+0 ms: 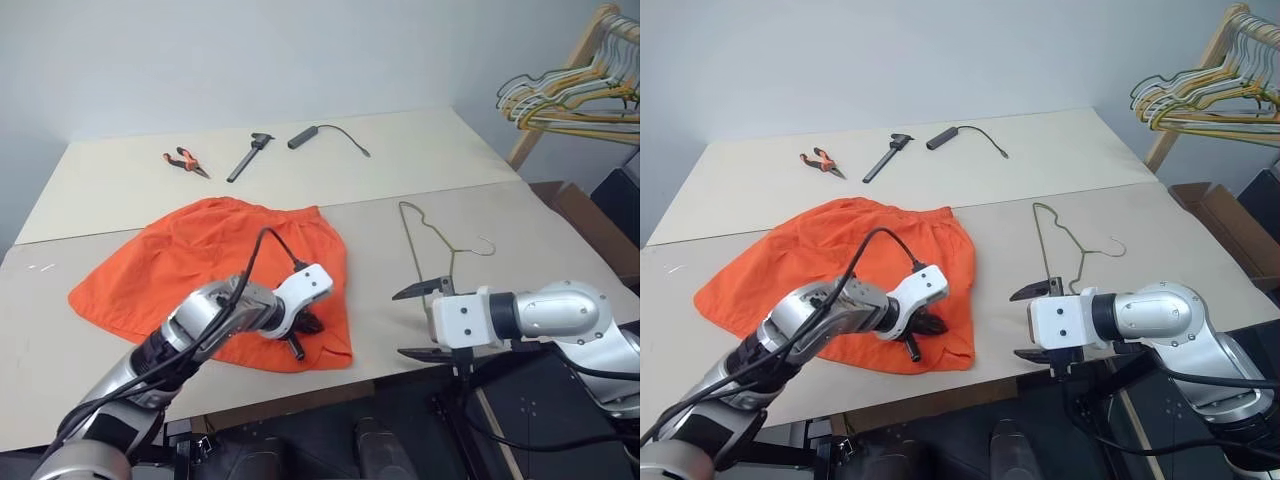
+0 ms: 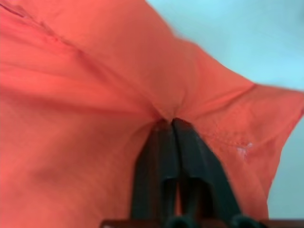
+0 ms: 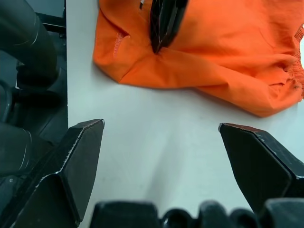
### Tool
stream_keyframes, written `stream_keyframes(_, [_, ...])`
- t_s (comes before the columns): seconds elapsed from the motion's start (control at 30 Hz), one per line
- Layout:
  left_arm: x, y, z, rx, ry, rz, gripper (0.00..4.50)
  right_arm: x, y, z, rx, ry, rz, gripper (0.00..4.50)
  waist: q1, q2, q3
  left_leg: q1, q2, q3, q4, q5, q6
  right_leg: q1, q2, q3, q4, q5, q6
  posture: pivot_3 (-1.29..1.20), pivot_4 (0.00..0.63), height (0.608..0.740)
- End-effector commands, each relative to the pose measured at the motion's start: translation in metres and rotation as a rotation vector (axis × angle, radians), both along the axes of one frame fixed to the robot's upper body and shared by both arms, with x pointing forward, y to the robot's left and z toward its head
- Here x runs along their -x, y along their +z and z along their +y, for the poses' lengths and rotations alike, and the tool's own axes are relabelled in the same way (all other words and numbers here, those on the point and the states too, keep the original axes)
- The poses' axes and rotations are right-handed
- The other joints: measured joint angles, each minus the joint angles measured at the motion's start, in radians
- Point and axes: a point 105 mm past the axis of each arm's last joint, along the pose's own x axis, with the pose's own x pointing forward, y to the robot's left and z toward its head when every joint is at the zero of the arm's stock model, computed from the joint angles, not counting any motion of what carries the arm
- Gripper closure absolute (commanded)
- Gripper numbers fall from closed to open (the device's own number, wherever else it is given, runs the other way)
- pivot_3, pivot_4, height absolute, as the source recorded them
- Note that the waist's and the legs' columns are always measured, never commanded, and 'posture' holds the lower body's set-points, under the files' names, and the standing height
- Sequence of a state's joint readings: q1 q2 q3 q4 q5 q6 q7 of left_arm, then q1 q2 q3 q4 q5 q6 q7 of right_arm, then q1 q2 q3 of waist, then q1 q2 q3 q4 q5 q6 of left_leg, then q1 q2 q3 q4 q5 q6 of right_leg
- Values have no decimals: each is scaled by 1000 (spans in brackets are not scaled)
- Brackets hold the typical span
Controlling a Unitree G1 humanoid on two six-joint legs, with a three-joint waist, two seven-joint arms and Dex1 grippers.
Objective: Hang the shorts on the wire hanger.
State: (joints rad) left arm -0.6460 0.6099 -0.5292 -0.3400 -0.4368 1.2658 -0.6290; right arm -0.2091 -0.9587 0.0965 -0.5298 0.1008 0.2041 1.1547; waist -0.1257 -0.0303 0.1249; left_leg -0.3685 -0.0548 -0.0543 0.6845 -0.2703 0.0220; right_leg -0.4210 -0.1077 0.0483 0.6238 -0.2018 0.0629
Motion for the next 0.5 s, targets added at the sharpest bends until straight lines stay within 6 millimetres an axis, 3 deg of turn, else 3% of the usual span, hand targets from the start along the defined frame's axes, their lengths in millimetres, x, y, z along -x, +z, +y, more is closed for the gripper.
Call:
stream_keyframes(0.03, [9,-11,18,-69,-52,-14,4481,2,11,-3,-10,-1,-43,0,-3,0,0,0,0,0,0,0,0,-1,0,0,0,0,0,-225,97,740])
stream_keyframes(0.27, [14,-14,79,-167,-36,-47,4481,5,11,-6,-17,-16,-28,0,-4,0,0,2,2,2,0,-1,0,1,2,1,1,0,0,-207,120,740])
stream_keyframes(0.4, [9,-5,125,-251,-46,-114,4481,9,10,-4,-30,-14,-15,0,-5,1,0,3,3,3,0,-1,0,1,2,2,1,0,-1,-192,126,740])
stream_keyframes(0.5, [-2,6,147,-298,-41,-182,4481,10,10,-3,-40,-13,-12,0,2,1,1,3,3,3,0,-1,0,1,2,2,0,-1,-1,-179,127,740])
